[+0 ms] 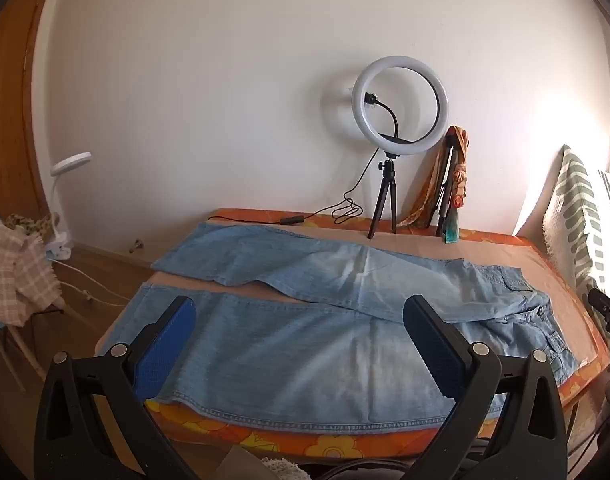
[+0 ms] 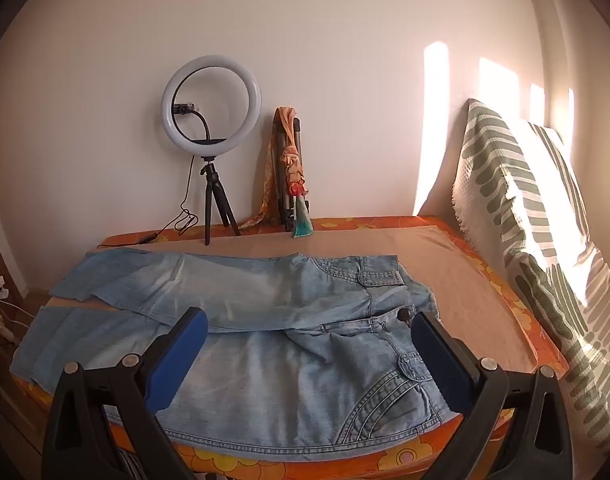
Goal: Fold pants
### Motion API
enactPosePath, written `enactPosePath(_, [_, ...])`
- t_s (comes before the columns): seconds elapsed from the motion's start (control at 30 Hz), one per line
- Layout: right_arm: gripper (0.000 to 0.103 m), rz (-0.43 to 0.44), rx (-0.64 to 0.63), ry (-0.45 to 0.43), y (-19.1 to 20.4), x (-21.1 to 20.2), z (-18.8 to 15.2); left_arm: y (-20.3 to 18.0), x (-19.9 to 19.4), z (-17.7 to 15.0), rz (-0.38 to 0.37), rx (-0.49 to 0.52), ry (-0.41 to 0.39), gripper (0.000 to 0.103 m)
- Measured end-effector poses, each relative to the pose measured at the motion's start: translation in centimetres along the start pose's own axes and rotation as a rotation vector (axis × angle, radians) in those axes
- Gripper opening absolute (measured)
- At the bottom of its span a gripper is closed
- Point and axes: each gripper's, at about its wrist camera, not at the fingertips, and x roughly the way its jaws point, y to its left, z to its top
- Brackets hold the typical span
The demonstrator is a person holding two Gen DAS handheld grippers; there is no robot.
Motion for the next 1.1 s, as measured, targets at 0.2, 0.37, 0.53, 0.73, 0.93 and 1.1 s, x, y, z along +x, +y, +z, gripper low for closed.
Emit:
enactPosePath(0.2, [0.103, -0.002, -0.002, -0.002, 0.1, -0.2, 0.1, 0.1, 0.0, 0.0, -0.001, -0.006, 0.000, 0.103])
enactPosePath(0.37, [0.103, -0.003, -0.003, -0.004, 0.2, -0.2, 0.2, 0.7, 1.2, 0.1, -0.001, -0.018, 0.004, 0.103])
enactPosePath(0.53, [0.103, -0.003, -0.002, -0.007, 0.2, -0.3, 0.3, 0.6, 0.0, 0.5, 0.007, -0.018, -0.001, 0.103])
enactPosePath(0.73, [0.103, -0.002, -0.002, -0.007, 0.3, -0.3, 0.2, 0.5, -0.1, 0.3, 0.008, -0.018, -0.002, 0.103])
enactPosePath(0.93, [0.103, -0.002, -0.003, -0.007, 0.2, -0.2, 0.5, 0.5, 0.0, 0.3, 0.010, -0.018, -0.002, 0.103])
enactPosePath(1.1, [0.103, -0.003, -0.004, -0.010, 0.2, -0.3, 0.1, 0.5, 0.0, 0.2, 0.009, -0.017, -0.003, 0.103])
